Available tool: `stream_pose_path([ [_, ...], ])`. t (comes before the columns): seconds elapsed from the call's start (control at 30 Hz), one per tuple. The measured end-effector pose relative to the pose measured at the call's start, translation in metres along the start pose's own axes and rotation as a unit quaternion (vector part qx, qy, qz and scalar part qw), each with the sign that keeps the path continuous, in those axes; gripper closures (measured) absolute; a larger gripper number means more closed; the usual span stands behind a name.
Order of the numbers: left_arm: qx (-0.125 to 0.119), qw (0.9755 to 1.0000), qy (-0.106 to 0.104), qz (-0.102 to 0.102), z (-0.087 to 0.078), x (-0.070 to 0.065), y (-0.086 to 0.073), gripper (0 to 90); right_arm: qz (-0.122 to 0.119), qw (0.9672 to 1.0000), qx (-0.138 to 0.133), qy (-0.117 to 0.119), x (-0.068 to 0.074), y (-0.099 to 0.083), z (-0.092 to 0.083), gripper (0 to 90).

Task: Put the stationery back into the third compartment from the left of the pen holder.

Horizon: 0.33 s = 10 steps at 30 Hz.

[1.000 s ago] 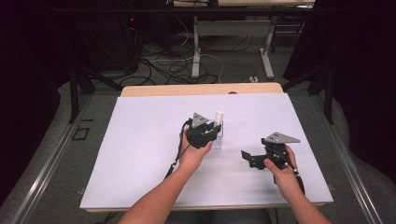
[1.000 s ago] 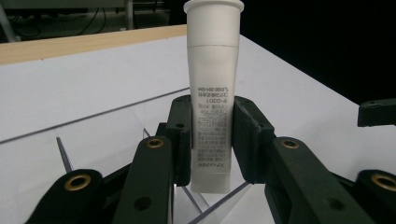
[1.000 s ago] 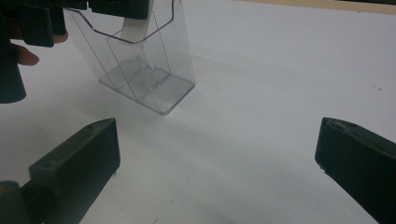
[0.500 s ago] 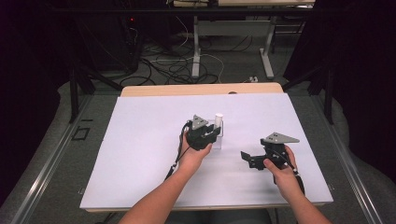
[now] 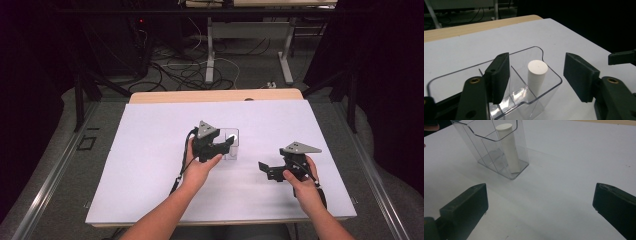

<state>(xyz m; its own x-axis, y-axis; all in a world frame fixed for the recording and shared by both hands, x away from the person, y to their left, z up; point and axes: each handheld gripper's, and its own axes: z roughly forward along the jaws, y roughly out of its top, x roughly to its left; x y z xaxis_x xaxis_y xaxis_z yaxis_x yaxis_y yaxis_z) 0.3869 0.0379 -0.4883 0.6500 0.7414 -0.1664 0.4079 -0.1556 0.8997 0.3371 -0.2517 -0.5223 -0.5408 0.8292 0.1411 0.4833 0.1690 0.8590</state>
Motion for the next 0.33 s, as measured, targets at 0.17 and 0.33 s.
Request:
stream_pose_path([
  [0.17, -0.011, 0.9999, 0.003, 0.001, -0.017, 0.007, 0.005, 32.0, 0.0, 1.0, 0.0, -0.002, 0.0, 0.0, 0.0, 0.0],
  [0.33, -0.014, 0.9998, 0.003, -0.015, -0.037, 0.018, 0.006, 26.2, 0.0, 1.0, -0.001, -0.004, -0.002, 0.0, -0.001, 0.0],
])
